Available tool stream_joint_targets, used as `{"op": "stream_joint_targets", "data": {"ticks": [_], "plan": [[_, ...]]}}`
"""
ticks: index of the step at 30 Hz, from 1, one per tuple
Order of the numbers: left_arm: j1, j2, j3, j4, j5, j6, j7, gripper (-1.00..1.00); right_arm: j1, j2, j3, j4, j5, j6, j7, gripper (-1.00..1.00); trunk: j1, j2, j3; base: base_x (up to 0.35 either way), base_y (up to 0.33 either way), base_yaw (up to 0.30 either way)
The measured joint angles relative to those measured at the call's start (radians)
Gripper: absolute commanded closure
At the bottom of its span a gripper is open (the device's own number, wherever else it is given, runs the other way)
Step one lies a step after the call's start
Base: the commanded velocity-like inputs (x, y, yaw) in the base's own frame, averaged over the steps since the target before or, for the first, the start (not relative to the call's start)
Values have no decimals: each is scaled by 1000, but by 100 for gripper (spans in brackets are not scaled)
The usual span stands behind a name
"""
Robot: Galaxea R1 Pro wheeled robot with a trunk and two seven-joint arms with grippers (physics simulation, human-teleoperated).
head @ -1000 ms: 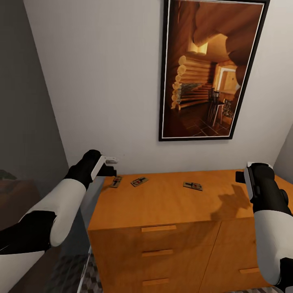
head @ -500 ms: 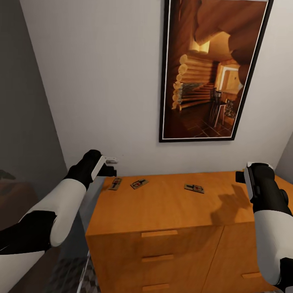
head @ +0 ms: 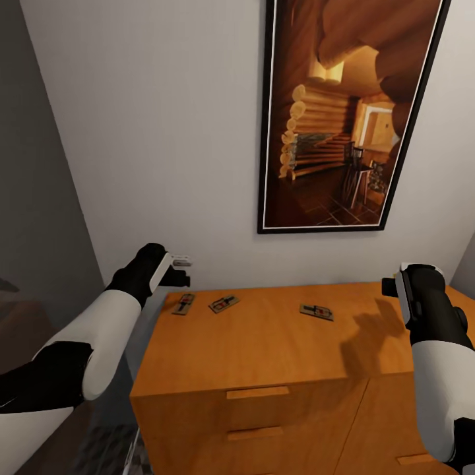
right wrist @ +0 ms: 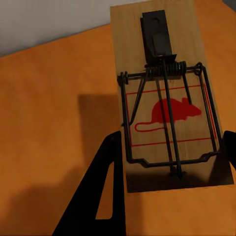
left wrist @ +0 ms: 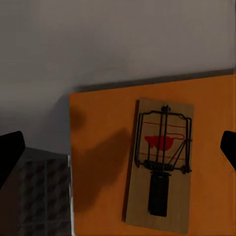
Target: Take the four mousetraps from the cabinet in the bathroom and place them on the bathroom floor. Make sure all four end up on the same floor surface, and ensure that at least two of them are either under or directly next to the same bathroom sink.
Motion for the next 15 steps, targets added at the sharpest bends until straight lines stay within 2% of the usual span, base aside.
{"op": "stream_joint_targets", "data": {"ticks": [15], "plan": [[1,-7,0,11,6,-4,-2,-100,0,0,0,0,1,0,0,100,0,0,0,4,-15,0]]}}
